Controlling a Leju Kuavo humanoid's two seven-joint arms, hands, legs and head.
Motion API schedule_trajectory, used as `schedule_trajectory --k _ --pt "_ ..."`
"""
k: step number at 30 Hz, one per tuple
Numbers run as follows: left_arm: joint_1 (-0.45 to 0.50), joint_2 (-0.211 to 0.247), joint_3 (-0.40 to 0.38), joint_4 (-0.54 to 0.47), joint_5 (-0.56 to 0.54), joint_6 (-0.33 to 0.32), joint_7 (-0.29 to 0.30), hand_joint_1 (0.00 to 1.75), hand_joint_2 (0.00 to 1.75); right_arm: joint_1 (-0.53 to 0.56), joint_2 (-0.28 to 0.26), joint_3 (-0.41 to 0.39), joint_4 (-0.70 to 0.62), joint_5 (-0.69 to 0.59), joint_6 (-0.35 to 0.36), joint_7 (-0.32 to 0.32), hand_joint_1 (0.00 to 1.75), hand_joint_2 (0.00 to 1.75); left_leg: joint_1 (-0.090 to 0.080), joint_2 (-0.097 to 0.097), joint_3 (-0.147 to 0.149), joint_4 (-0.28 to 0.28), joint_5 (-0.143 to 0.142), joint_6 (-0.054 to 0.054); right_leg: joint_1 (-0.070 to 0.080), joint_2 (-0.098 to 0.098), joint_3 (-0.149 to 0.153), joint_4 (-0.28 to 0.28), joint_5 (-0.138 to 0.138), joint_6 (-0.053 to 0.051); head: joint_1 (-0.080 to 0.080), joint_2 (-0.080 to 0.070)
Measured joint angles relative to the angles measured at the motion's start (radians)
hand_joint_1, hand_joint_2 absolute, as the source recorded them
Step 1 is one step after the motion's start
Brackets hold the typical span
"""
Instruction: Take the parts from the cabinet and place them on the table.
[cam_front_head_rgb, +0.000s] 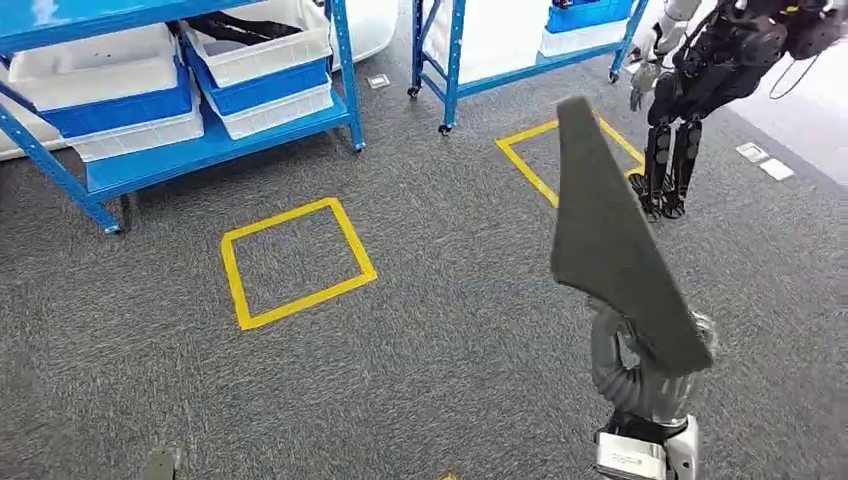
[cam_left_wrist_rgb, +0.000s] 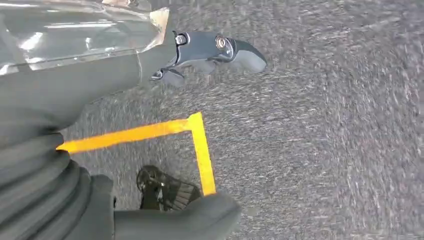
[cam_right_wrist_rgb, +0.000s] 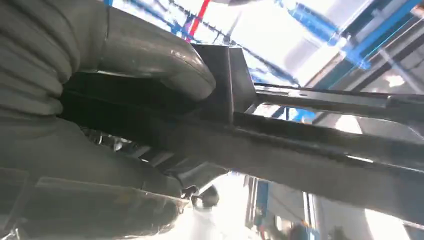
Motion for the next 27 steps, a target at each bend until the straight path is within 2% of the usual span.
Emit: schedule_trajectory --k 1,2,3,4,5,6,7,8,9,11,12,13,14,15,16,17,18,19,21,22,23,24,25,27 --pt "0.004 0.002 0.0 0.0 0.0 -0.002 0.001 0.0 1.75 0.006 0.0 -0.002 -0.003 0.009 -0.003 0.004 1.75 1.75 -0.002 0.015 -0.001 0.0 0.0 0.0 -0.001 -0.005 -0.036 0.081 -0.032 0.0 0.0 0.0" --pt "0.006 0.005 0.0 0.0 -0.002 -0.006 0.001 0.0 1.75 0.017 0.0 -0.004 -0.008 0.019 -0.005 0.009 1.75 1.75 -0.002 0.03 -0.003 0.001 0.0 0.0 -0.001 -0.007 -0.06 0.139 -0.048 0.004 0.001 0.0" --pt "0.006 0.005 0.0 0.0 -0.006 -0.006 0.002 0.0 1.75 0.029 0.0 -0.007 -0.015 0.028 -0.006 0.017 1.75 1.75 -0.002 0.043 -0.003 0.001 0.0 0.0 -0.002 -0.008 -0.059 0.148 -0.045 0.011 0.0 0.0" --pt "0.006 0.005 0.0 0.0 -0.013 -0.006 0.003 0.0 1.75 0.04 -0.001 -0.011 -0.023 0.039 -0.007 0.022 1.75 1.75 -0.002 0.055 -0.003 0.001 0.0 0.0 -0.002 -0.01 -0.031 0.109 -0.03 0.021 0.001 0.0" --pt "0.006 0.005 0.0 0.0 -0.017 -0.005 0.005 0.0 1.75 0.048 -0.002 -0.015 -0.034 0.052 -0.007 0.03 1.75 1.75 -0.002 0.068 -0.002 0.001 -0.001 -0.002 -0.004 -0.018 0.018 0.027 -0.001 0.031 0.001 0.0" --pt "0.005 0.004 0.0 0.0 -0.021 -0.002 0.005 0.0 1.75 0.052 -0.002 -0.017 -0.043 0.057 -0.007 0.035 1.75 1.75 -0.002 0.08 0.001 0.002 -0.003 -0.004 -0.006 -0.042 0.078 -0.078 0.03 0.039 0.002 0.0" --pt "0.005 0.004 0.0 0.0 -0.021 0.0 0.005 0.0 1.75 0.057 -0.002 -0.018 -0.052 0.062 -0.007 0.037 1.75 1.75 -0.006 0.09 0.005 0.004 -0.006 -0.01 -0.006 -0.099 0.13 -0.166 0.05 0.04 0.002 0.0" --pt "0.006 0.005 0.0 0.0 -0.019 0.0 0.005 0.0 1.75 0.059 -0.001 -0.019 -0.061 0.066 -0.006 0.04 1.75 1.75 -0.015 0.101 0.006 0.007 -0.011 -0.018 0.004 -0.121 0.139 -0.18 0.055 0.028 0.001 0.0" --pt "0.005 0.003 0.0 0.0 -0.015 -0.002 0.006 0.0 1.75 0.065 0.001 -0.019 -0.07 0.068 -0.006 0.043 1.75 1.75 -0.016 0.107 0.008 0.006 -0.011 -0.022 0.002 -0.1 0.131 -0.179 0.058 0.016 -0.004 0.0" --pt "0.004 -0.001 0.0 0.0 -0.011 -0.018 0.011 0.0 1.75 0.078 0.0 -0.024 -0.083 0.075 -0.005 0.048 1.75 1.75 -0.013 0.13 0.013 0.005 -0.01 -0.028 0.006 -0.078 0.124 -0.176 0.061 0.007 -0.004 0.0" --pt "0.003 -0.003 0.0 0.0 -0.011 -0.033 0.009 0.0 1.75 0.082 0.0 -0.026 -0.092 0.082 -0.003 0.051 1.75 1.75 -0.011 0.144 0.013 0.006 -0.015 -0.036 -0.002 -0.064 0.125 -0.18 0.066 -0.003 -0.003 0.0" --pt "0.0 -0.004 0.0 0.0 -0.011 -0.044 0.006 0.0 1.75 0.088 0.002 -0.027 -0.1 0.09 -0.001 0.054 1.75 1.75 -0.003 0.103 0.006 0.021 -0.033 -0.044 -0.012 -0.05 0.125 -0.182 0.07 -0.009 -0.005 0.0" --pt "-0.001 -0.007 0.0 0.0 -0.014 -0.045 0.004 0.0 1.75 0.089 0.004 -0.032 -0.109 0.097 -0.001 0.056 1.75 1.75 0.0 0.047 -0.012 0.07 -0.072 -0.044 -0.014 -0.042 0.122 -0.182 0.073 -0.022 -0.008 0.0" --pt "0.0 -0.009 -0.001 0.0 -0.019 -0.044 0.003 0.0 1.75 0.091 0.007 -0.036 -0.113 0.105 0.001 0.061 1.75 1.75 0.001 0.016 -0.046 0.151 -0.12 -0.046 -0.013 -0.03 0.12 -0.182 0.075 -0.027 -0.01 0.0" --pt "0.001 -0.009 -0.001 0.0 -0.022 -0.041 0.004 0.0 1.75 0.095 0.009 -0.039 -0.118 0.111 0.003 0.063 1.75 1.75 0.0 0.003 -0.083 0.237 -0.159 -0.048 -0.011 -0.017 0.118 -0.182 0.076 -0.028 -0.011 0.0" --pt "0.002 -0.009 -0.001 0.0 -0.023 -0.039 0.004 0.0 1.75 0.101 0.01 -0.042 -0.121 0.113 0.003 0.065 1.75 1.75 0.001 -0.002 -0.116 0.309 -0.183 -0.048 -0.008 -0.002 0.116 -0.181 0.077 -0.03 -0.011 0.0" --pt "0.002 -0.01 -0.001 0.0 -0.024 -0.039 0.004 0.0 1.75 0.105 0.011 -0.045 -0.122 0.116 0.004 0.065 1.75 1.75 0.001 -0.002 -0.129 0.334 -0.181 -0.049 -0.007 0.012 0.116 -0.181 0.078 -0.03 -0.011 0.0" --pt "0.001 -0.011 -0.001 0.0 -0.026 -0.039 0.004 0.0 1.75 0.109 0.011 -0.047 -0.124 0.118 0.004 0.065 1.75 1.75 0.001 -0.003 -0.117 0.308 -0.152 -0.047 -0.007 0.028 0.116 -0.179 0.078 -0.029 -0.01 0.0" --pt "-0.001 -0.011 -0.001 0.0 -0.041 -0.027 0.009 0.0 1.75 0.111 0.013 -0.05 -0.131 0.125 0.005 0.066 1.75 1.75 0.005 -0.017 -0.043 0.155 -0.062 -0.043 -0.008 0.058 0.117 -0.172 0.079 -0.028 -0.011 0.0" --pt "-0.002 -0.011 -0.001 0.0 -0.049 -0.017 0.013 0.0 1.75 0.113 0.013 -0.051 -0.134 0.13 0.005 0.066 1.75 1.75 0.01 -0.051 -0.004 0.074 -0.026 -0.041 -0.008 0.07 0.115 -0.168 0.078 -0.027 -0.011 0.0" --pt "-0.004 -0.011 -0.002 0.0 -0.055 -0.011 0.014 0.0 1.75 0.115 0.014 -0.053 -0.137 0.133 0.005 0.066 1.75 1.75 0.015 -0.107 0.009 0.045 -0.043 -0.04 -0.004 0.081 0.109 -0.164 0.08 -0.022 -0.01 0.0" --pt "-0.006 -0.011 -0.002 0.0 -0.058 -0.006 0.014 0.0 1.75 0.114 0.015 -0.057 -0.139 0.137 0.005 0.066 1.75 1.75 0.014 -0.104 0.007 0.033 -0.041 -0.039 0.0 0.094 0.099 -0.158 0.081 -0.015 -0.007 0.0" --pt "-0.006 -0.011 -0.003 0.0 -0.062 0.001 0.014 0.0 1.75 0.118 0.017 -0.06 -0.142 0.14 0.005 0.066 1.75 1.75 0.007 -0.092 0.005 0.036 -0.038 -0.035 -0.008 0.104 0.092 -0.16 0.088 -0.005 -0.01 0.0" --pt "-0.006 -0.011 -0.003 0.0 -0.062 0.002 0.013 0.0 1.75 0.118 0.017 -0.06 -0.143 0.14 0.005 0.066 1.75 1.75 0.007 -0.091 0.005 0.036 -0.038 -0.035 -0.009 0.106 0.091 -0.16 0.088 -0.004 -0.01 0.0"
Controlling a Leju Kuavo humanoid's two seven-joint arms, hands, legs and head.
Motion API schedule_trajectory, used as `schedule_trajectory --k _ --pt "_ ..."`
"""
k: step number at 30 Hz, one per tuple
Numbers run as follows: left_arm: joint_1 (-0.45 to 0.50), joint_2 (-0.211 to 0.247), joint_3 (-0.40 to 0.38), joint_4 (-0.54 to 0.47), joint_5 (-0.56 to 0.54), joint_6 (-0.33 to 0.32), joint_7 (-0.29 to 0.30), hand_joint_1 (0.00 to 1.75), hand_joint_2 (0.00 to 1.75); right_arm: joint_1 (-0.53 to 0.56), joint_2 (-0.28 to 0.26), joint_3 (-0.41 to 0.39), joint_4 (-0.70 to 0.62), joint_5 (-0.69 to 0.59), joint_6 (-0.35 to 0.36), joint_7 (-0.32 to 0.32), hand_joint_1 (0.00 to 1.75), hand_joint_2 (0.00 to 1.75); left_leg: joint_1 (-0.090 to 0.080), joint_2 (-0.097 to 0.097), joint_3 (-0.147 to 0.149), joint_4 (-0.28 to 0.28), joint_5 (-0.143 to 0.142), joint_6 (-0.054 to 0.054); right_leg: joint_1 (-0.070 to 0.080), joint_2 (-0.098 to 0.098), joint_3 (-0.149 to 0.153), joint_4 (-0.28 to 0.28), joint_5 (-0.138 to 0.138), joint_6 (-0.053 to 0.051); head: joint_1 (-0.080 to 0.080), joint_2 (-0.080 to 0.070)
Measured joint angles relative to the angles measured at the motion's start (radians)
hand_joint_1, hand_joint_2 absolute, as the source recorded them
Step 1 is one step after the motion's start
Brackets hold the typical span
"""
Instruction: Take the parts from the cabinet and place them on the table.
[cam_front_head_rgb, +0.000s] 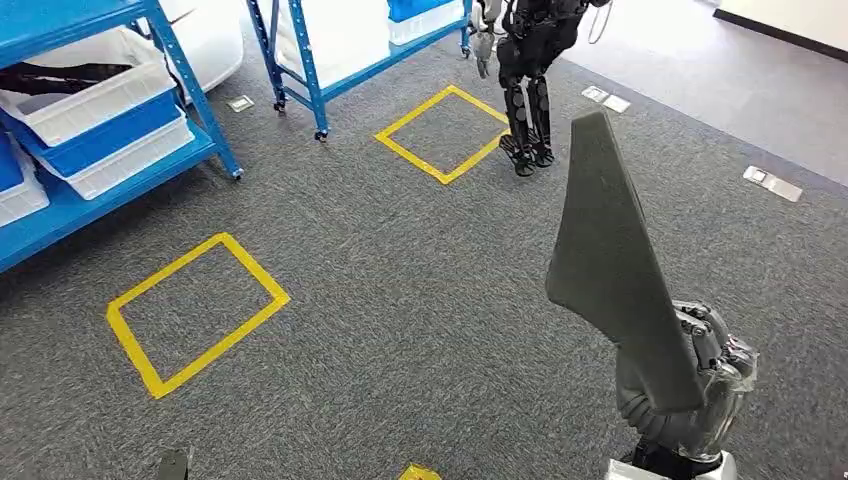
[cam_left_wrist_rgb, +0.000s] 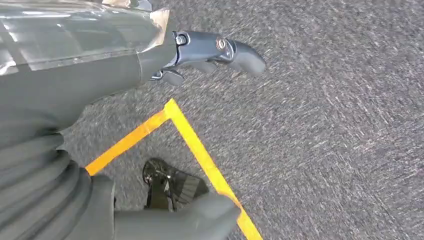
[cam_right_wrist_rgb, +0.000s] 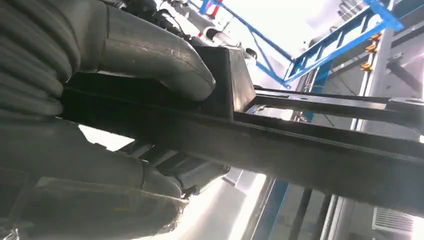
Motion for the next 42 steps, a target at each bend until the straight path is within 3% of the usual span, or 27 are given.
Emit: schedule_trajectory --k 8,9,10,11,12,13,14,17,18,19,20,22,23,24,26,27,28,29,32,33,34,35,37,38,39,40,42 --pt "-0.001 0.0 -0.001 0.0 0.0 0.002 0.0 0.0 1.75 0.004 0.001 -0.003 -0.001 0.001 0.0 0.0 1.75 1.75 -0.006 0.009 0.001 0.001 0.0 0.004 -0.001 0.01 -0.005 -0.005 0.004 0.006 0.0 0.0" --pt "-0.005 -0.002 -0.002 0.0 0.0 0.006 -0.004 0.0 1.75 0.009 0.001 -0.007 -0.005 0.003 0.0 0.0 1.75 1.75 -0.006 0.031 0.002 -0.012 0.012 0.022 0.006 0.029 -0.016 -0.008 0.011 0.021 0.0 0.0" --pt "-0.008 -0.004 -0.002 0.0 0.0 0.008 -0.007 0.0 1.75 0.012 0.001 -0.008 -0.006 0.005 0.0 0.0 1.75 1.75 -0.002 0.047 0.002 -0.018 0.019 0.03 -0.004 -0.006 -0.021 0.007 0.004 0.017 0.0 0.0" --pt "-0.01 -0.002 -0.002 -0.001 0.0 0.01 -0.013 0.0 1.75 0.012 0.002 -0.011 -0.008 0.011 0.0 0.0 1.75 1.75 -0.004 0.054 0.002 -0.021 0.021 0.037 0.005 -0.064 -0.041 0.039 -0.017 0.015 0.003 0.0" --pt "-0.008 0.0 -0.001 -0.001 0.006 0.013 -0.018 0.0 1.75 0.012 0.006 -0.01 -0.008 0.018 0.002 0.001 1.75 1.75 -0.009 0.085 -0.001 -0.021 0.022 0.043 0.005 -0.104 -0.106 0.176 -0.083 0.008 0.01 0.0" --pt "-0.003 0.001 0.001 -0.001 0.025 -0.014 -0.009 0.0 1.75 0.012 0.019 -0.01 -0.003 0.038 0.037 0.005 1.75 1.75 -0.011 0.147 -0.004 -0.02 0.022 0.042 0.001 -0.118 -0.125 0.257 -0.097 0.031 0.011 0.0" --pt "0.003 -0.001 0.011 -0.001 0.042 -0.04 -0.018 0.0 1.75 0.001 0.038 -0.007 -0.003 0.044 0.056 0.005 1.75 1.75 -0.022 0.187 0.0 -0.017 0.012 0.022 0.013 -0.202 0.03 -0.008 -0.027 0.027 0.009 0.0" --pt "0.003 -0.003 0.018 -0.001 0.043 -0.04 -0.019 0.0 1.75 0.002 0.044 -0.007 -0.004 0.045 0.06 0.006 1.75 1.75 -0.018 0.218 0.01 -0.022 0.014 0.005 0.017 -0.168 0.016 -0.009 -0.022 0.009 0.007 0.0" --pt "0.003 -0.004 0.019 -0.001 0.043 -0.041 -0.019 0.0 1.75 0.002 0.046 -0.006 -0.006 0.047 0.06 0.005 1.75 1.75 -0.011 0.2 0.006 -0.017 0.006 -0.006 -0.004 -0.156 0.024 -0.017 -0.014 -0.004 0.005 0.0" --pt "0.003 -0.003 0.021 -0.001 0.043 -0.041 -0.019 0.0 1.75 0.001 0.051 -0.006 -0.006 0.047 0.061 0.006 1.75 1.75 -0.008 0.144 0.0 0.008 -0.018 -0.01 -0.002 -0.146 0.023 -0.019 -0.011 -0.01 0.001 0.0" --pt "0.004 -0.003 0.023 -0.001 0.043 -0.041 -0.02 0.0 1.75 -0.002 0.053 -0.006 -0.005 0.047 0.063 0.006 1.75 1.75 -0.007 0.111 -0.025 0.066 -0.059 -0.01 -0.002 -0.139 0.022 -0.019 -0.01 -0.018 0.0 0.0" --pt "0.013 -0.001 0.024 -0.001 0.043 -0.04 -0.02 0.0 1.75 -0.003 0.058 -0.003 -0.005 0.047 0.063 0.006 1.75 1.75 -0.007 0.088 -0.108 0.243 -0.142 -0.014 0.002 -0.114 0.019 -0.018 -0.009 -0.022 -0.002 0.0" --pt "0.017 -0.001 0.025 -0.001 0.043 -0.04 -0.02 0.0 1.75 -0.002 0.058 -0.003 -0.005 0.047 0.063 0.006 1.75 1.75 -0.007 0.086 -0.137 0.3 -0.154 -0.015 0.003 -0.1 0.019 -0.018 -0.008 -0.022 -0.003 0.0" --pt "0.019 -0.001 0.025 -0.001 0.043 -0.04 -0.02 0.0 1.75 -0.002 0.058 -0.003 -0.005 0.047 0.063 0.006 1.75 1.75 -0.007 0.086 -0.142 0.304 -0.14 -0.015 0.003 -0.087 0.019 -0.017 -0.008 -0.022 -0.002 0.0" --pt "0.019 -0.001 0.026 -0.001 0.043 -0.041 -0.02 0.0 1.75 -0.002 0.059 -0.003 -0.005 0.047 0.064 0.006 1.75 1.75 -0.002 0.083 -0.09 0.187 -0.057 -0.013 0.003 -0.06 0.022 -0.014 -0.008 -0.021 -0.003 0.0" --pt "0.019 0.0 0.027 -0.001 0.043 -0.04 -0.02 0.0 1.75 -0.002 0.059 -0.003 -0.005 0.047 0.064 0.006 1.75 1.75 0.002 0.062 -0.043 0.09 -0.009 -0.011 0.003 -0.048 0.023 -0.011 -0.008 -0.021 -0.003 0.0" --pt "0.02 0.0 0.028 -0.001 0.043 -0.04 -0.02 0.0 1.75 -0.003 0.059 -0.003 -0.005 0.047 0.064 0.006 1.75 1.75 0.009 -0.002 -0.011 0.017 0.013 -0.009 0.002 -0.036 0.019 -0.006 -0.008 -0.02 -0.003 0.0" --pt "0.02 0.001 0.028 -0.001 0.043 -0.04 -0.02 0.0 1.75 -0.005 0.059 -0.003 -0.005 0.047 0.064 0.006 1.75 1.75 0.01 -0.018 -0.007 -0.001 0.004 -0.009 0.014 -0.026 0.011 0.004 -0.01 -0.014 -0.001 0.0" --pt "0.018 0.0 0.028 -0.001 0.044 -0.04 -0.02 0.0 1.75 -0.003 0.062 -0.003 -0.005 0.047 0.064 0.006 1.75 1.75 -0.007 0.02 -0.008 0.001 0.01 0.009 0.001 0.01 -0.004 -0.011 0.006 0.013 -0.003 0.0" --pt "0.016 -0.001 0.028 -0.001 0.044 -0.041 -0.02 0.0 1.75 -0.003 0.062 -0.003 -0.005 0.047 0.064 0.006 1.75 1.75 0.0 0.037 -0.006 -0.015 0.021 0.024 0.008 0.005 -0.016 -0.005 0.007 0.017 -0.001 0.0" --pt "0.015 -0.002 0.028 -0.001 0.044 -0.041 -0.02 0.0 1.75 -0.002 0.061 -0.003 -0.005 0.047 0.064 0.006 1.75 1.75 -0.002 0.05 -0.001 -0.02 0.026 0.03 0.005 -0.056 -0.024 0.014 -0.003 0.016 -0.002 0.0" --pt "0.016 -0.001 0.028 -0.001 0.044 -0.041 -0.02 0.0 1.75 -0.007 0.061 -0.003 -0.005 0.047 0.065 0.006 1.75 1.75 -0.003 0.063 -0.003 -0.021 0.027 0.036 0.01 -0.093 -0.047 0.061 -0.031 0.011 0.006 0.0" --pt "0.022 0.0 0.031 -0.001 0.052 -0.041 -0.016 0.0 1.75 -0.006 0.061 -0.002 -0.005 0.046 0.074 0.004 1.75 1.75 -0.008 0.097 -0.004 -0.021 0.026 0.038 0.007 -0.11 -0.127 0.226 -0.104 0.004 0.006 0.0" --pt "0.024 0.0 0.032 -0.001 0.054 -0.044 -0.012 0.0 1.75 -0.004 0.061 -0.002 -0.005 0.046 0.076 0.003 1.75 1.75 -0.009 0.112 -0.006 -0.02 0.026 0.038 0.006 -0.111 -0.156 0.289 -0.123 0.007 0.007 0.0" --pt "0.026 0.0 0.032 -0.001 0.056 -0.048 0.002 0.0 1.75 -0.004 0.06 -0.002 -0.003 0.045 0.082 0.001 1.75 1.75 -0.01 0.127 -0.006 -0.02 0.025 0.038 0.004 -0.112 -0.163 0.307 -0.122 0.014 0.006 0.0" --pt "0.027 0.0 0.033 -0.001 0.058 -0.053 0.017 0.0 1.75 -0.004 0.06 -0.001 -0.001 0.043 0.084 0.0 1.75 1.75 -0.01 0.14 -0.006 -0.02 0.024 0.036 0.002 -0.115 -0.144 0.276 -0.107 0.023 0.006 0.0" --pt "0.028 -0.003 0.041 0.0 0.061 -0.059 0.105 0.0 1.75 -0.008 0.06 0.004 0.005 0.032 0.095 -0.003 1.75 1.75 -0.009 0.163 -0.001 -0.019 0.02 0.029 -0.003 -0.143 -0.038 0.094 -0.046 0.043 0.007 0.0"
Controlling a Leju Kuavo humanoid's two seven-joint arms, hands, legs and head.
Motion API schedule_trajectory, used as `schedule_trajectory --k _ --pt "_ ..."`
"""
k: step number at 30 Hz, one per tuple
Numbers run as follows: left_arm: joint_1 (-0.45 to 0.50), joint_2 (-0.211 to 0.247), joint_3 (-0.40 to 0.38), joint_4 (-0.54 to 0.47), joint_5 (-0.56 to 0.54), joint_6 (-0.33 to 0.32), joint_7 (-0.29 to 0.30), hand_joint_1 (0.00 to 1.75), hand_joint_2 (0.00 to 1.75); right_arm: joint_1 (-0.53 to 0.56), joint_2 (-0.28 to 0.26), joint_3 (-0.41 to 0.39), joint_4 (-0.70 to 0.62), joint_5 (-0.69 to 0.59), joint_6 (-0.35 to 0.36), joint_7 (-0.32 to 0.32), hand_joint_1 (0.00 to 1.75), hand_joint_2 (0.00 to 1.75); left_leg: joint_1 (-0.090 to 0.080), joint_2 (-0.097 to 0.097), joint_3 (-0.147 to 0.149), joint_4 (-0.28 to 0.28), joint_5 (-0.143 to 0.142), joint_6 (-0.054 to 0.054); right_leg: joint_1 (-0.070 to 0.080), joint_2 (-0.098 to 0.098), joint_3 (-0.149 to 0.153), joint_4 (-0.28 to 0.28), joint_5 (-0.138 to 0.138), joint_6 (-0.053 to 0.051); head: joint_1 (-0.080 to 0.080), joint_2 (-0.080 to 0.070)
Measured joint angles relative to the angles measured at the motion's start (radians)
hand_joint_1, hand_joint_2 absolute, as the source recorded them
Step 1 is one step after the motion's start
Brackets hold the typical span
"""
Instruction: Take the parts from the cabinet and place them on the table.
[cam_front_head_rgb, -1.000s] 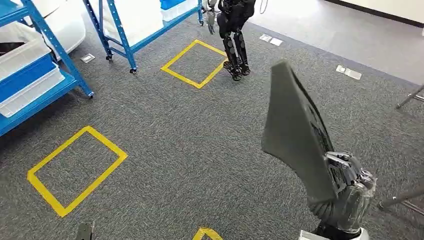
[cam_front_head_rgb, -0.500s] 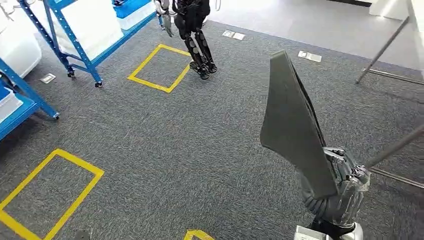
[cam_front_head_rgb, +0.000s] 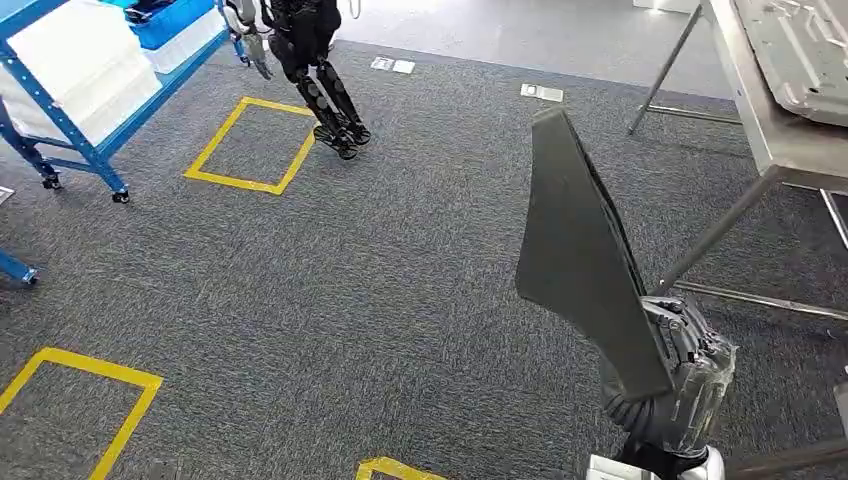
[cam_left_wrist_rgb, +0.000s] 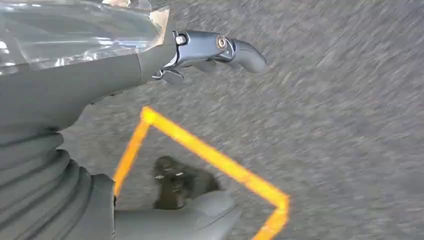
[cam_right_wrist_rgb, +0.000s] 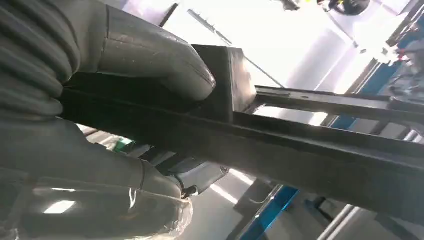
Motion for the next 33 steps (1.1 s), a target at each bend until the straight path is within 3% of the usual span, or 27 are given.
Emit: schedule_trajectory --k 1,2,3,6,7,8,9,11,12,13,15,16,17,18,19,21,22,23,24,26,27,28,29,30,31,32,33 --pt "0.003 0.0 0.007 0.0 0.008 -0.008 0.057 0.0 1.75 -0.005 0.0 0.005 0.003 -0.003 0.004 0.0 1.75 1.75 -0.002 0.009 0.005 0.001 -0.003 -0.005 -0.003 -0.041 0.047 -0.079 0.019 0.003 0.0 0.0" --pt "0.01 0.0 0.015 0.0 0.02 -0.023 0.107 0.0 1.75 -0.015 0.0 0.011 0.008 -0.004 0.011 0.0 1.75 1.75 -0.01 0.019 0.004 0.002 -0.01 -0.015 0.01 -0.062 0.061 -0.094 0.019 -0.007 0.001 0.0" --pt "0.017 -0.002 0.025 0.0 0.031 -0.045 0.147 0.0 1.75 -0.024 0.002 0.017 0.012 -0.004 0.015 0.0 1.75 1.75 -0.011 0.03 0.008 0.003 -0.013 -0.02 0.009 -0.045 0.055 -0.098 0.024 -0.02 -0.004 0.0" --pt "0.021 -0.023 0.048 0.003 0.044 -0.101 0.228 0.0 1.75 -0.04 0.002 0.027 0.026 -0.001 0.021 0.005 1.75 1.75 -0.004 0.058 0.016 -0.002 -0.014 -0.035 0.014 -0.013 0.05 -0.102 0.029 -0.039 -0.003 0.0" --pt "0.021 -0.028 0.054 0.003 0.043 -0.108 0.238 0.0 1.75 -0.043 0.005 0.032 0.029 0.005 0.022 0.009 1.75 1.75 0.005 0.024 0.012 0.011 -0.028 -0.042 -0.001 -0.003 0.054 -0.105 0.032 -0.046 -0.005 0.0" --pt "0.023 -0.036 0.058 0.004 0.043 -0.109 0.243 0.0 1.75 -0.048 0.008 0.034 0.029 0.007 0.022 0.011 1.75 1.75 0.006 -0.027 -0.006 0.052 -0.059 -0.042 -0.001 0.005 0.054 -0.106 0.034 -0.055 -0.008 0.0" --pt "0.026 -0.042 0.06 0.005 0.043 -0.112 0.247 0.0 1.75 -0.053 0.011 0.038 0.032 0.012 0.023 0.017 1.75 1.75 0.005 -0.054 -0.04 0.128 -0.101 -0.041 0.002 0.014 0.053 -0.106 0.034 -0.059 -0.009 0.0" --pt "0.036 -0.046 0.064 0.006 0.04 -0.11 0.253 0.0 1.75 -0.053 0.013 0.042 0.035 0.021 0.023 0.021 1.75 1.75 0.005 -0.072 -0.118 0.284 -0.168 -0.042 0.009 0.037 0.053 -0.106 0.033 -0.065 -0.011 0.0" --pt "0.039 -0.047 0.064 0.006 0.034 -0.109 0.254 0.0 1.75 -0.052 0.013 0.042 0.035 0.025 0.023 0.021 1.75 1.75 0.005 -0.074 -0.142 0.324 -0.172 -0.042 0.011 0.052 0.053 -0.105 0.033 -0.065 -0.011 0.0" --pt "0.042 -0.047 0.065 0.006 0.032 -0.109 0.255 0.0 1.75 -0.05 0.013 0.042 0.036 0.03 0.023 0.021 1.75 1.75 0.005 -0.075 -0.142 0.313 -0.149 -0.039 0.012 0.067 0.055 -0.105 0.033 -0.065 -0.011 0.0" --pt "0.041 -0.048 0.065 0.006 0.03 -0.109 0.255 0.0 1.75 -0.049 0.013 0.042 0.036 0.037 0.022 0.022 1.75 1.75 0.006 -0.088 -0.084 0.178 -0.056 -0.033 0.011 0.096 0.06 -0.103 0.033 -0.064 -0.011 0.0" --pt "0.042 -0.047 0.065 0.006 0.028 -0.106 0.255 0.0 1.75 -0.049 0.013 0.042 0.036 0.039 0.022 0.024 1.75 1.75 0.008 -0.117 -0.047 0.097 -0.014 -0.029 0.011 0.109 0.062 -0.102 0.033 -0.064 -0.011 0.0" --pt "0.043 -0.047 0.066 0.006 0.028 -0.097 0.255 0.0 1.75 -0.049 0.014 0.042 0.036 0.04 0.022 0.024 1.75 1.75 0.01 -0.173 -0.028 0.043 0.001 -0.026 0.015 0.117 0.059 -0.099 0.033 -0.061 -0.011 0.0" --pt "0.042 -0.05 0.066 0.007 0.027 -0.087 0.255 0.0 1.75 -0.05 0.014 0.042 0.036 0.039 0.023 0.027 1.75 1.75 0.011 -0.166 -0.021 0.026 -0.005 -0.027 0.021 0.133 0.051 -0.092 0.031 -0.058 -0.009 0.0" --pt "0.042 -0.052 0.066 0.007 0.026 -0.077 0.255 0.0 1.75 -0.049 0.015 0.042 0.035 0.035 0.024 0.025 1.75 1.75 0.006 -0.155 -0.023 0.028 -0.005 -0.025 0.016 0.143 0.046 -0.094 0.035 -0.051 -0.009 0.0" --pt "0.038 -0.063 0.067 0.008 0.024 -0.064 0.253 0.0 1.75 -0.047 0.014 0.04 0.035 0.013 0.033 0.017 1.75 1.75 -0.003 -0.129 -0.02 0.024 0.0 -0.01 0.014 0.169 0.036 -0.101 0.042 -0.035 -0.01 0.0" --pt "0.035 -0.069 0.067 0.008 0.023 -0.063 0.252 0.0 1.75 -0.047 0.013 0.04 0.035 0.003 0.039 0.013 1.75 1.75 0.007 -0.111 -0.015 0.01 0.01 0.003 0.016 0.153 0.028 -0.087 0.037 -0.032 -0.009 0.0" --pt "0.034 -0.069 0.069 0.008 0.022 -0.061 0.252 0.0 1.75 -0.045 0.013 0.039 0.035 -0.008 0.045 0.006 1.75 1.75 0.002 -0.103 -0.012 0.004 0.011 0.01 0.02 0.091 0.013 -0.059 0.02 -0.035 -0.009 0.0" --pt "0.035 -0.07 0.073 0.008 0.021 -0.057 0.251 0.0 1.75 -0.047 0.013 0.039 0.035 -0.015 0.052 -0.001 1.75 1.75 0.001 -0.085 -0.011 0.004 0.012 0.014 0.021 0.054 -0.02 0.01 -0.017 -0.039 -0.002 0.0" --pt "0.036 -0.072 0.079 0.008 0.02 -0.056 0.251 0.0 1.75 -0.044 0.013 0.039 0.035 -0.02 0.056 -0.002 1.75 1.75 -0.005 -0.055 -0.015 0.005 0.011 0.016 0.017 0.035 -0.094 0.164 -0.078 -0.041 -0.003 0.0" --pt "0.036 -0.072 0.081 0.008 0.02 -0.055 0.251 0.0 1.75 -0.042 0.012 0.038 0.035 -0.021 0.056 -0.003 1.75 1.75 -0.006 -0.04 -0.016 0.005 0.011 0.016 0.014 0.032 -0.118 0.214 -0.091 -0.036 -0.002 0.0" --pt "0.036 -0.072 0.081 0.008 0.019 -0.055 0.251 0.0 1.75 -0.042 0.011 0.037 0.035 -0.021 0.056 -0.003 1.75 1.75 -0.006 -0.027 -0.016 0.005 0.01 0.015 0.013 0.03 -0.114 0.21 -0.086 -0.029 -0.003 0.0" --pt "0.035 -0.073 0.082 0.008 0.019 -0.055 0.251 0.0 1.75 -0.042 0.011 0.037 0.035 -0.022 0.058 -0.003 1.75 1.75 -0.006 -0.014 -0.015 0.005 0.009 0.014 0.009 0.024 -0.084 0.159 -0.064 -0.018 -0.001 0.0" --pt "0.035 -0.074 0.082 0.008 0.019 -0.055 0.251 0.0 1.75 -0.042 0.011 0.036 0.035 -0.022 0.059 -0.003 1.75 1.75 -0.005 -0.002 -0.013 0.005 0.008 0.011 0.005 0.012 -0.034 0.069 -0.031 -0.007 -0.002 0.0" --pt "0.035 -0.075 0.082 0.008 0.019 -0.055 0.251 0.0 1.75 -0.042 0.011 0.036 0.035 -0.022 0.059 -0.003 1.75 1.75 -0.005 0.009 -0.01 0.006 0.005 0.007 0.003 -0.018 0.024 -0.033 0.0 0.0 -0.001 0.0" --pt "0.035 -0.074 0.082 0.008 0.019 -0.055 0.251 0.0 1.75 -0.043 0.011 0.036 0.035 -0.022 0.059 -0.003 1.75 1.75 -0.009 0.016 -0.006 0.006 0.001 0.001 0.005 -0.069 0.057 -0.1 0.009 -0.006 -0.001 0.0" --pt "0.036 -0.075 0.083 0.008 0.019 -0.055 0.251 0.0 1.75 -0.043 0.011 0.037 0.035 -0.024 0.064 -0.003 1.75 1.75 -0.015 0.027 -0.006 0.008 -0.005 -0.008 0.018 -0.067 0.065 -0.102 0.019 -0.012 -0.002 0.0"
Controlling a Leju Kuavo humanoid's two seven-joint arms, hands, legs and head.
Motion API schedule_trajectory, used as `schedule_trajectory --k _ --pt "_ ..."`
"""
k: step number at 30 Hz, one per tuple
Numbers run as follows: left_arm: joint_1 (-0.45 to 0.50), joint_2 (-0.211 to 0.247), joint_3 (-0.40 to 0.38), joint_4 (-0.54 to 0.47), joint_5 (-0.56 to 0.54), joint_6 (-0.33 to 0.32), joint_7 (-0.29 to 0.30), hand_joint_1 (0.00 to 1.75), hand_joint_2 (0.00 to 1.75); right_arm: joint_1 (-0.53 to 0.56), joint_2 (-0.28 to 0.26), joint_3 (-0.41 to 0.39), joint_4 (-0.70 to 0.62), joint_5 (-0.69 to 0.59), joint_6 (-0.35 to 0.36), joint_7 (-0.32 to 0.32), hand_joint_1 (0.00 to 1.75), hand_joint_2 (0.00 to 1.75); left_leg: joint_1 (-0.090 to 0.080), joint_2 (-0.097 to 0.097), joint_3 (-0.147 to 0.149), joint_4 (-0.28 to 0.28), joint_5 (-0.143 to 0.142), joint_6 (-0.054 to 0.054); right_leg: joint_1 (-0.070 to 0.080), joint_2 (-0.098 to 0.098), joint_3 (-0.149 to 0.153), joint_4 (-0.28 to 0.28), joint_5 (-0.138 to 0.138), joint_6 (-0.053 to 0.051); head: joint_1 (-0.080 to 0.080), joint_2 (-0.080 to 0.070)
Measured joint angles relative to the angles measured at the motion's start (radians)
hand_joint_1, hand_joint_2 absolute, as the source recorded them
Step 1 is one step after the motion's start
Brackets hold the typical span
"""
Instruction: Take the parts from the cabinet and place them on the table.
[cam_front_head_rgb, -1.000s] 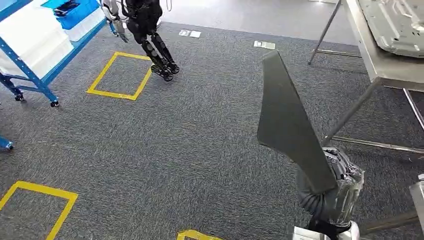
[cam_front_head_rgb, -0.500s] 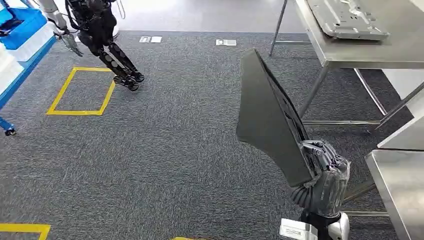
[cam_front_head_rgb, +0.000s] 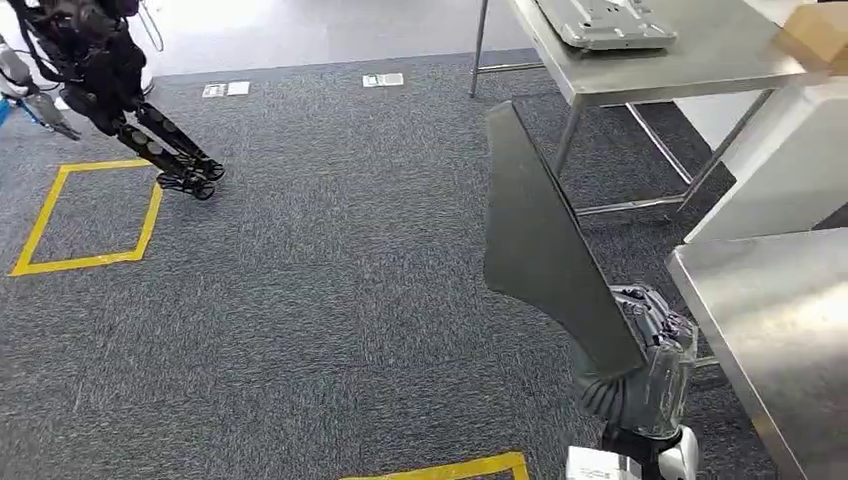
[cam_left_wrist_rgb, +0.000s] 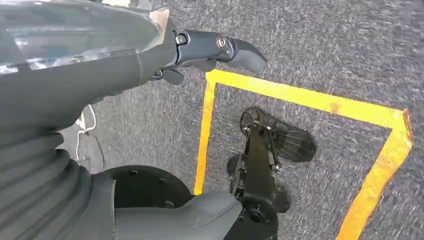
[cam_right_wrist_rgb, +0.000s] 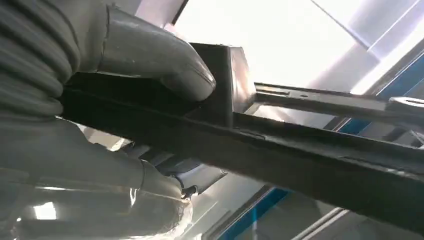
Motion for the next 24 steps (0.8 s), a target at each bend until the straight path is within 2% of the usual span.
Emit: schedule_trajectory --k 1,3,4,5,6,7,8,9,10,11,12,13,14,15,16,18,19,20,21,22,23,24 --pt "-0.001 0.0 0.001 0.0 0.0 0.0 0.001 0.0 1.75 0.001 0.001 0.0 0.0 -0.007 0.008 -0.003 1.75 1.75 0.0 0.007 0.006 0.0 -0.002 -0.005 -0.005 0.017 -0.006 0.001 0.002 -0.009 -0.004 0.0" --pt "-0.003 -0.002 0.002 0.0 0.0 0.002 0.003 0.0 1.75 0.002 0.001 -0.002 0.0 -0.02 0.03 -0.011 1.75 1.75 0.007 0.032 0.015 -0.005 -0.003 -0.015 0.004 0.04 -0.013 0.0 0.002 -0.021 -0.003 0.0" --pt "-0.004 -0.003 0.002 0.0 -0.002 0.002 0.003 0.0 1.75 0.0 0.002 -0.002 -0.001 -0.023 0.036 -0.015 1.75 1.75 0.013 0.024 0.012 0.0 -0.011 -0.026 -0.012 0.053 -0.002 -0.006 0.008 -0.032 -0.003 0.0" --pt "-0.005 -0.002 0.002 0.0 -0.004 0.005 0.003 0.0 1.75 0.0 0.004 -0.003 -0.002 -0.024 0.042 -0.016 1.75 1.75 0.017 -0.031 0.008 0.024 -0.032 -0.03 -0.013 0.065 -0.002 -0.006 0.009 -0.035 -0.008 0.0" --pt "-0.004 -0.002 0.003 0.0 -0.006 0.005 0.003 0.0 1.75 -0.002 0.004 -0.003 -0.001 -0.026 0.047 -0.016 1.75 1.75 0.018 -0.069 -0.015 0.079 -0.071 -0.029 -0.014 0.072 -0.002 -0.006 0.011 -0.046 -0.008 0.0" --pt "-0.003 -0.003 0.005 0.001 -0.007 0.004 0.004 0.0 1.75 -0.004 0.005 -0.004 0.0 -0.026 0.05 -0.016 1.75 1.75 0.018 -0.09 -0.052 0.159 -0.113 -0.029 -0.011 0.083 -0.002 -0.006 0.01 -0.051 -0.01 0.0" --pt "0.0 -0.003 0.006 0.001 -0.008 0.005 0.005 0.0 1.75 -0.006 0.005 -0.004 0.001 -0.026 0.05 -0.016 1.75 1.75 0.018 -0.097 -0.091 0.237 -0.147 -0.029 -0.009 0.097 -0.003 -0.005 0.01 -0.051 -0.009 0.0" --pt "0.001 -0.003 0.006 0.001 -0.009 0.005 0.005 0.0 1.75 -0.006 0.004 -0.005 0.004 -0.027 0.05 -0.018 1.75 1.75 0.018 -0.1 -0.122 0.296 -0.162 -0.029 -0.006 0.111 -0.002 -0.004 0.01 -0.051 -0.01 0.0" --pt "0.002 -0.003 0.006 0.001 -0.01 0.005 0.005 0.0 1.75 -0.006 0.002 -0.007 0.007 -0.027 0.049 -0.019 1.75 1.75 0.018 -0.1 -0.135 0.31 -0.15 -0.028 -0.005 0.127 -0.001 -0.004 0.01 -0.051 -0.009 0.0" --pt "0.002 -0.003 0.006 0.001 -0.011 0.005 0.005 0.0 1.75 -0.006 0.0 -0.008 0.01 -0.027 0.048 -0.021 1.75 1.75 0.018 -0.102 -0.124 0.273 -0.113 -0.026 -0.005 0.142 0.0 -0.002 0.01 -0.051 -0.01 0.0" --pt "0.002 -0.003 0.006 0.001 -0.012 0.005 0.005 0.0 1.75 -0.006 -0.001 -0.008 0.013 -0.029 0.046 -0.024 1.75 1.75 0.019 -0.107 -0.094 0.201 -0.063 -0.023 -0.005 0.156 0.002 -0.001 0.01 -0.05 -0.01 0.0" --pt "0.001 -0.002 0.006 0.001 -0.013 0.005 0.005 0.0 1.75 -0.006 -0.002 -0.009 0.015 -0.029 0.045 -0.027 1.75 1.75 0.022 -0.12 -0.053 0.108 -0.012 -0.021 -0.006 0.171 0.003 0.001 0.01 -0.05 -0.01 0.0" --pt "0.001 -0.001 0.006 0.001 -0.012 0.005 0.005 0.0 1.75 -0.006 -0.002 -0.01 0.016 -0.03 0.044 -0.029 1.75 1.75 0.027 -0.166 -0.025 0.036 0.012 -0.019 -0.006 0.182 0.0 0.003 0.01 -0.05 -0.01 0.0" --pt "0.001 -0.002 0.006 0.001 -0.013 0.005 0.005 0.0 1.75 -0.008 -0.002 -0.011 0.017 -0.03 0.042 -0.029 1.75 1.75 0.028 -0.185 -0.021 0.019 0.003 -0.021 0.004 0.192 -0.006 0.009 0.009 -0.045 -0.008 0.0" --pt "0.001 -0.002 0.006 0.001 -0.014 0.005 0.005 0.0 1.75 -0.006 -0.003 -0.011 0.018 -0.03 0.041 -0.03 1.75 1.75 0.024 -0.169 -0.022 0.023 0.005 -0.018 -0.001 0.202 -0.012 0.006 0.013 -0.039 -0.01 0.0" --pt "-0.001 -0.002 0.006 0.001 -0.014 0.005 0.006 0.0 1.75 -0.005 -0.005 -0.012 0.018 -0.03 0.04 -0.03 1.75 1.75 0.013 -0.154 -0.022 0.023 0.007 -0.009 -0.005 0.219 -0.019 -0.002 0.02 -0.026 -0.009 0.0" --pt "-0.003 -0.004 0.006 0.001 -0.014 0.004 0.006 0.0 1.75 -0.005 -0.006 -0.012 0.018 -0.03 0.039 -0.031 1.75 1.75 0.018 -0.139 -0.018 0.009 0.017 0.004 0.0 0.224 -0.031 -0.001 0.021 -0.016 -0.008 0.0" --pt "-0.005 -0.004 0.006 0.001 -0.014 0.004 0.005 0.0 1.75 -0.004 -0.007 -0.012 0.018 -0.03 0.038 -0.031 1.75 1.75 0.018 -0.127 -0.016 0.0 0.023 0.013 -0.003 0.171 -0.033 0.019 0.011 -0.018 -0.008 0.0" --pt "-0.004 -0.003 0.006 0.001 -0.014 0.002 0.002 0.0 1.75 -0.008 -0.007 -0.011 0.018 -0.029 0.037 -0.032 1.75 1.75 0.017 -0.117 -0.017 -0.002 0.024 0.019 0.0 0.129 -0.06 0.064 -0.015 -0.024 -0.003 0.0" --pt "-0.003 -0.001 0.006 0.001 -0.014 0.001 0.0 0.0 1.75 -0.009 -0.007 -0.01 0.019 -0.028 0.031 -0.032 1.75 1.75 0.015 -0.103 -0.018 -0.002 0.024 0.022 -0.001 0.11 -0.098 0.138 -0.049 -0.029 -0.002 0.0" --pt "-0.001 0.0 0.006 0.001 -0.014 0.001 -0.002 0.0 1.75 -0.01 -0.009 -0.01 0.022 -0.026 0.023 -0.032 1.75 1.75 0.014 -0.088 -0.018 -0.002 0.024 0.022 -0.003 0.103 -0.139 0.221 -0.081 -0.031 -0.002 0.0" --pt "0.0 0.001 0.007 0.001 -0.017 -0.001 -0.006 0.0 1.75 -0.01 -0.012 -0.01 0.026 -0.024 0.015 -0.032 1.75 1.75 0.013 -0.073 -0.02 -0.001 0.024 0.022 -0.004 0.101 -0.17 0.287 -0.1 -0.028 -0.002 0.0"
